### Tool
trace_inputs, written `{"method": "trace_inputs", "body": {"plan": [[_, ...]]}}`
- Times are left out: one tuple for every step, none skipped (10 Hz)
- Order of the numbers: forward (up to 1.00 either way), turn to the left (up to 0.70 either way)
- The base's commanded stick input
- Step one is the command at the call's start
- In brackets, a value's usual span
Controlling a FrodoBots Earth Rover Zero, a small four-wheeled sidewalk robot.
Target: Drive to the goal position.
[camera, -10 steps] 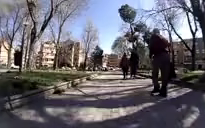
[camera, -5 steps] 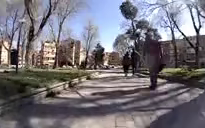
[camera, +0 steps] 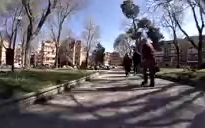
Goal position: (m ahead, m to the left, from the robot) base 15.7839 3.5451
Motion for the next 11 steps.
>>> {"method": "trace_inputs", "body": {"plan": [[0.85,0.0],[0.85,0.0],[0.85,0.0],[0.85,0.0],[0.85,0.0],[0.85,-0.11],[0.85,-0.3],[0.85,-0.34],[0.85,-0.34],[0.85,-0.34],[0.85,-0.13]]}}
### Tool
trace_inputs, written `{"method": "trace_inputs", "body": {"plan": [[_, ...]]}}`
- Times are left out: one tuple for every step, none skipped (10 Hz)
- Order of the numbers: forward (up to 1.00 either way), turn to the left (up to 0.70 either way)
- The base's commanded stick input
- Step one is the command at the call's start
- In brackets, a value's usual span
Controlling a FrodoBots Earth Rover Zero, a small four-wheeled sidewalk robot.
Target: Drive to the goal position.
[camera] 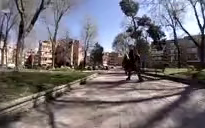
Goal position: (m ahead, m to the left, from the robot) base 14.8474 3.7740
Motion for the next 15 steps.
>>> {"method": "trace_inputs", "body": {"plan": [[0.85,0.0],[0.85,0.0],[0.85,0.0],[0.85,0.0],[0.85,0.0],[0.85,0.0],[0.85,0.0],[0.85,0.0],[0.85,0.0],[0.85,0.0],[0.85,0.0],[0.85,0.0],[0.85,0.0],[0.85,0.0],[0.85,0.0]]}}
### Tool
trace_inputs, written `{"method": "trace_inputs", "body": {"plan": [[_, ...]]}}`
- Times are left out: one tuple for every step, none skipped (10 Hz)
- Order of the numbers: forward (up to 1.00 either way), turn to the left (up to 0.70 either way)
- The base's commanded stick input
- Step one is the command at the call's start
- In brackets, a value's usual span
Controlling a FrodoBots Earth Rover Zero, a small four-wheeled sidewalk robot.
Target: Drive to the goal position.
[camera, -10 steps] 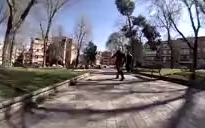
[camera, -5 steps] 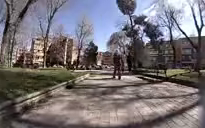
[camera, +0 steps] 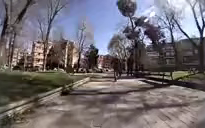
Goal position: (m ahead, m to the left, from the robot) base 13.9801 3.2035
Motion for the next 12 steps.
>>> {"method": "trace_inputs", "body": {"plan": [[0.85,0.0],[0.85,0.0],[0.85,0.0],[0.85,0.0],[0.85,-0.15],[0.85,-0.34],[0.85,-0.34],[0.85,-0.34],[0.85,-0.34],[0.85,-0.34],[0.85,-0.34],[0.85,-0.34]]}}
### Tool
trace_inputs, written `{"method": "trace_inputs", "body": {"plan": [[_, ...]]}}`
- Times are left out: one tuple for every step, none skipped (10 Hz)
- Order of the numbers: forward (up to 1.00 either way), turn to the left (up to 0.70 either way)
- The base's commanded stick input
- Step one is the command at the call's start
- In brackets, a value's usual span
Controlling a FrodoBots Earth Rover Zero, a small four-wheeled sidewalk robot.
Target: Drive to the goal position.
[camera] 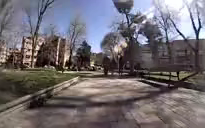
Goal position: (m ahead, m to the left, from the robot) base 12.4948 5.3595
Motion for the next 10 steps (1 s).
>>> {"method": "trace_inputs", "body": {"plan": [[0.85,-0.34],[0.85,-0.34],[0.85,-0.34],[0.85,-0.34],[0.85,-0.2],[0.85,-0.07],[0.85,-0.01],[0.85,0.0],[0.85,0.0],[0.85,0.0]]}}
